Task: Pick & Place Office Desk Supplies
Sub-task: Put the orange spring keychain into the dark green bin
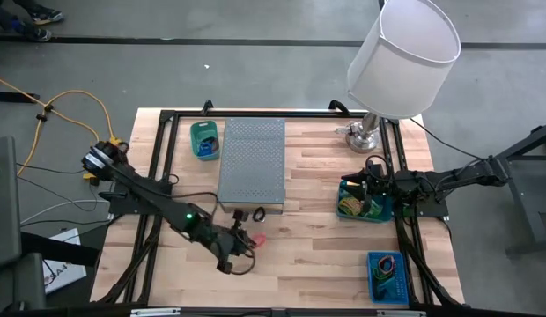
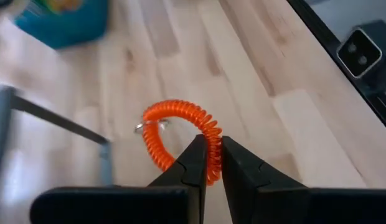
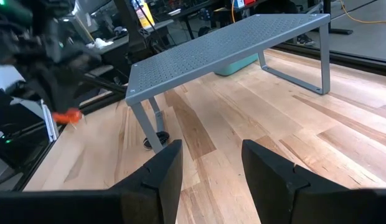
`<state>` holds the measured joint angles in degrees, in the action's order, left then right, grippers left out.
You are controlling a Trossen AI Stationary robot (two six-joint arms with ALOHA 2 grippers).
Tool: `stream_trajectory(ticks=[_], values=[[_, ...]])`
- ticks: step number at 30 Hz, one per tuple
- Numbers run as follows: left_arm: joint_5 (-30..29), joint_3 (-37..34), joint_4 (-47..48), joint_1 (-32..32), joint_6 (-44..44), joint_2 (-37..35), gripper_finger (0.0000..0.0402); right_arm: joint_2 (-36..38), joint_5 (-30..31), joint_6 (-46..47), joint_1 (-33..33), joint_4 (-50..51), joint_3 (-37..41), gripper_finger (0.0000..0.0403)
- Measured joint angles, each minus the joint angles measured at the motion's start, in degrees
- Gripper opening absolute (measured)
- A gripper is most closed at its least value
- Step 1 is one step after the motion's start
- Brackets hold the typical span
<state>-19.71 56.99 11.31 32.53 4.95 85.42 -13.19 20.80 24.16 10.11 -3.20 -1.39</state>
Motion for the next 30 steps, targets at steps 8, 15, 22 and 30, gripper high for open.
stream_trajectory(ticks=[8, 15, 22, 30], values=[[-12.3, 0.0, 4.4, 2.6, 0.1, -6.6, 0.0029, 0.0, 0.0, 0.0, 0.0, 0.0, 0.0, 0.0153], [-13.4, 0.0, 12.9, -2.5, 8.6, -9.0, 0.0029, 0.0, 0.0, 0.0, 0.0, 0.0, 0.0, 0.0153], [-13.4, 0.0, 18.9, -13.4, 6.7, -12.8, 0.0029, 0.0, 0.0, 0.0, 0.0, 0.0, 0.0, 0.0153], [-10.2, 0.0, 25.0, -29.9, 1.9, -16.3, 0.0029, 0.0, 0.0, 0.0, 0.0, 0.0, 0.0, 0.0153]])
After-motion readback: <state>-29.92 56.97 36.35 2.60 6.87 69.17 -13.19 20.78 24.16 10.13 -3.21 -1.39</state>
